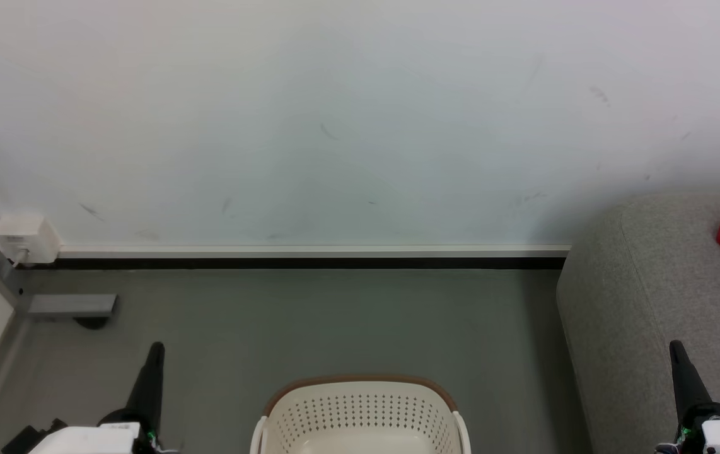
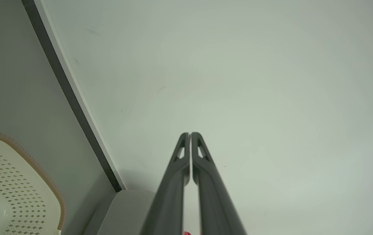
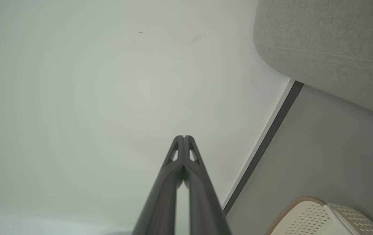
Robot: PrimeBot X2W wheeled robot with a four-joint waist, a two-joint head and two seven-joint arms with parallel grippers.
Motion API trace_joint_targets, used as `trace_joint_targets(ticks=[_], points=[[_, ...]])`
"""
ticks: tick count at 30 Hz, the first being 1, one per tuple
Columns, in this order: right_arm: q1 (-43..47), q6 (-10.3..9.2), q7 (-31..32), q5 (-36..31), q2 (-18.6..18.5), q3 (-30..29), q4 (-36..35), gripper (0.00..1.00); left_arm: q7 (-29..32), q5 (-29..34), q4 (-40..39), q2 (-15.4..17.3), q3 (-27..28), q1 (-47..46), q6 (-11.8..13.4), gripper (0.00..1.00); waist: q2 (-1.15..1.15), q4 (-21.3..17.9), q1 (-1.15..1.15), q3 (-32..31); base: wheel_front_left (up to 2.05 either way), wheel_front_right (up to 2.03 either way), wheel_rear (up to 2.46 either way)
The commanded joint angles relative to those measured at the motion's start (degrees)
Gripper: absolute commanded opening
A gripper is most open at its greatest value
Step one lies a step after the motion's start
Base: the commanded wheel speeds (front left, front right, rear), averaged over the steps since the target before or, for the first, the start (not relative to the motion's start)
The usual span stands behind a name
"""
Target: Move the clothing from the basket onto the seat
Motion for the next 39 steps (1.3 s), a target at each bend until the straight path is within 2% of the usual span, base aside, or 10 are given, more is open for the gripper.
trace_joint_targets(ticks=[1,18,39], points=[[-0.7,-0.10,0.5,1.6,-0.5,-0.3,-0.3,0.00,0.5,-1.9,-0.3,0.1,0.4,-0.8,-0.4,0.00,0.00,-0.1,0.00,0.1,0.00,0.00,0.00],[-1.4,-0.12,2.1,8.2,-0.5,-0.8,-0.7,0.00,2.2,-8.1,-0.5,0.0,0.9,-1.4,-0.5,0.00,0.00,-0.6,0.00,0.5,0.00,0.00,0.00],[-1.4,-0.12,2.1,8.1,-0.5,-0.8,-0.7,0.00,2.3,-8.1,-0.5,0.0,0.9,-1.4,-0.5,0.00,0.00,-0.6,0.00,0.5,0.00,0.00,0.00]])
